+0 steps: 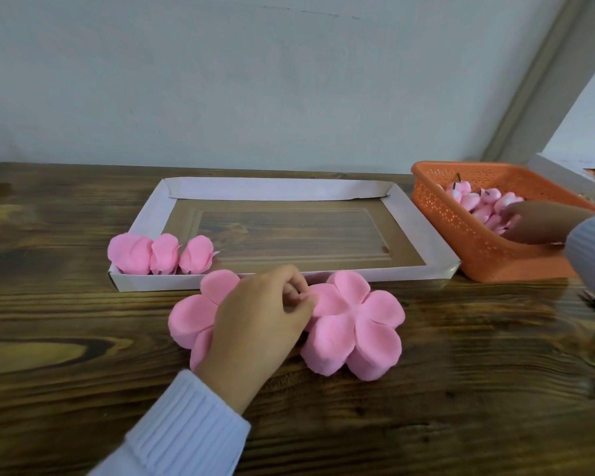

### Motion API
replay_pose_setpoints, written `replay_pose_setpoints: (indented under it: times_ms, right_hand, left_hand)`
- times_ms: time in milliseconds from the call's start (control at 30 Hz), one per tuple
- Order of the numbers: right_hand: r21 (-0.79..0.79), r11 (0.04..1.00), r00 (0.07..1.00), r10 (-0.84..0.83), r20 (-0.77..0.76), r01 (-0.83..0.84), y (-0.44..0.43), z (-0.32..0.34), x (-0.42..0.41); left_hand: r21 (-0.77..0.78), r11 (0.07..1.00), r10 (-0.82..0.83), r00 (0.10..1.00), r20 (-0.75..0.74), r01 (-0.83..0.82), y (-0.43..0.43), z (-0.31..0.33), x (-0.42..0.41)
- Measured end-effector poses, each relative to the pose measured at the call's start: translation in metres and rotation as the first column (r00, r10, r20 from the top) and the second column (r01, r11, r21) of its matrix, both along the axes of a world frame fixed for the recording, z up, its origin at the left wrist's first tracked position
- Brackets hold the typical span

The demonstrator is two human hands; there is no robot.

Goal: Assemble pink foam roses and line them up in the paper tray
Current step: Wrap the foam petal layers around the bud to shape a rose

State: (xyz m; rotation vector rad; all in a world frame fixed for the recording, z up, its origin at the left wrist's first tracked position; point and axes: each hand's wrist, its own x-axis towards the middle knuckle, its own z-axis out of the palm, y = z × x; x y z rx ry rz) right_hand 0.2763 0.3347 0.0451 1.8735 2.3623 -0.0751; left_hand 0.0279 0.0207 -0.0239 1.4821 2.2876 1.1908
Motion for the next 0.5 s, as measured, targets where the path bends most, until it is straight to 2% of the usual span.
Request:
replay_pose_setpoints:
  times_ms: [100, 167, 200, 267, 333, 367, 433, 500]
  right_hand:
    - [0.113, 0.992, 0.975, -0.035, -0.221, 0.061, 0.004, 0.004, 0.006]
    - [0.298, 0.947, 0.935, -0.006, -0.356, 0.12, 0.0, 0.008, 0.009]
    - [0.378, 0.915, 0.885, 0.052, -0.462, 0.144, -0.005, 0.01, 0.01]
    - [0.432, 0.871, 0.677, 0.172, -0.715, 0.235, -0.027, 0.018, 0.005]
    - [0.337, 0.899, 0.37, 0.223, -0.902, 0.281, -0.057, 0.026, -0.004]
    - [0.248, 0.932, 0.22, 0.191, -0.956, 0.266, -0.073, 0.028, -0.01]
    - [0.091, 0.984, 0.025, 0.089, -0.996, 0.153, -0.107, 0.025, -0.025]
    - [0.047, 0.997, -0.136, 0.037, -0.99, -0.069, -0.135, 0.011, -0.043]
  left_hand:
    - [0.025, 1.0, -0.016, 0.999, 0.041, 0.015, -0.001, 0.002, 0.0]
    - [0.035, 0.999, -0.021, 0.998, 0.058, 0.019, 0.0, 0.002, 0.001]
    - [0.038, 0.999, -0.023, 0.998, 0.06, 0.02, 0.0, 0.001, 0.001]
    - [0.058, 0.998, -0.025, 0.997, 0.074, 0.02, 0.001, 0.0, 0.001]
    - [0.102, 0.995, -0.024, 0.994, 0.11, 0.013, 0.002, -0.002, 0.002]
    - [0.132, 0.991, -0.02, 0.991, 0.129, 0.003, 0.002, -0.002, 0.002]
    - [0.199, 0.98, -0.022, 0.988, 0.155, -0.009, 0.002, -0.001, 0.003]
    - [0.276, 0.961, -0.054, 0.982, 0.184, 0.001, 0.001, 0.002, 0.005]
